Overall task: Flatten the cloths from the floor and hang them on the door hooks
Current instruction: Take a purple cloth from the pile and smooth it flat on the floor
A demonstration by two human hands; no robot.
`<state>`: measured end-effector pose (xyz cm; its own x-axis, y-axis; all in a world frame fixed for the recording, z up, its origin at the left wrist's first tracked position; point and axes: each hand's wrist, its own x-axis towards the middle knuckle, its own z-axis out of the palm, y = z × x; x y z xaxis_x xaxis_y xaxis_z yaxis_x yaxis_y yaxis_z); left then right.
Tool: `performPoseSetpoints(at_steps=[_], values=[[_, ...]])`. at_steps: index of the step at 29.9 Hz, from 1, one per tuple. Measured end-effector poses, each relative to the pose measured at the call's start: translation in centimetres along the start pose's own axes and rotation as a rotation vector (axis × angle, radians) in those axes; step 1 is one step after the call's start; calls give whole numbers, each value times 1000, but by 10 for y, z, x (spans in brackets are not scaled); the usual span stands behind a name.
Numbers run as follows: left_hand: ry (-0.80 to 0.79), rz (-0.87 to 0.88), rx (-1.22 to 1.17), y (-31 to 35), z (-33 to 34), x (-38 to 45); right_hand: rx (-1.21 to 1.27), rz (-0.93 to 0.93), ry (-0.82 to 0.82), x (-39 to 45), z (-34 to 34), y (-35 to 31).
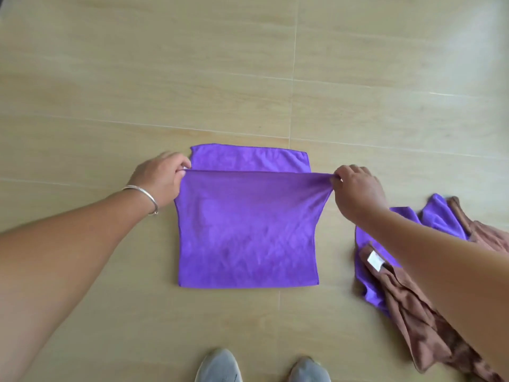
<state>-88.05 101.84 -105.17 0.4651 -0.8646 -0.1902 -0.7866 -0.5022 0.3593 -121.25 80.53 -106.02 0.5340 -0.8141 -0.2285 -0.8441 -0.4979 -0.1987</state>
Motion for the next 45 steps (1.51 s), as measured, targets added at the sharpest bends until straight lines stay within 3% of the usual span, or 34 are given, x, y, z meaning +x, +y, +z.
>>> performPoseSetpoints(at_steps=[6, 11, 14, 19, 24, 32, 35, 39, 45], values=[[26, -3, 64, -38, 67, 113, -15, 74, 72, 119, 72, 2], [238, 2, 168, -36, 117, 107, 91, 162, 189, 134, 120, -2], [213, 108, 163, -20, 136, 56, 100, -43, 214, 88, 130, -13], [-121, 60, 309, -2, 174, -17, -32, -501, 31, 4, 162, -25], [-125, 119, 429, -16, 203, -28, -136, -571, 24, -3, 192, -17], [-106, 72, 356, -8, 179, 42, -159, -497, -13, 46, 168, -32], [-74, 260, 281, -5, 188, 5, -74, -660, -2, 8, 172, -14], [-75, 472, 365, -28, 199, -58, -81, -808, -13, -44, 184, 19], [-85, 448, 357, -46, 190, -113, -225, -804, -57, -78, 185, 17]])
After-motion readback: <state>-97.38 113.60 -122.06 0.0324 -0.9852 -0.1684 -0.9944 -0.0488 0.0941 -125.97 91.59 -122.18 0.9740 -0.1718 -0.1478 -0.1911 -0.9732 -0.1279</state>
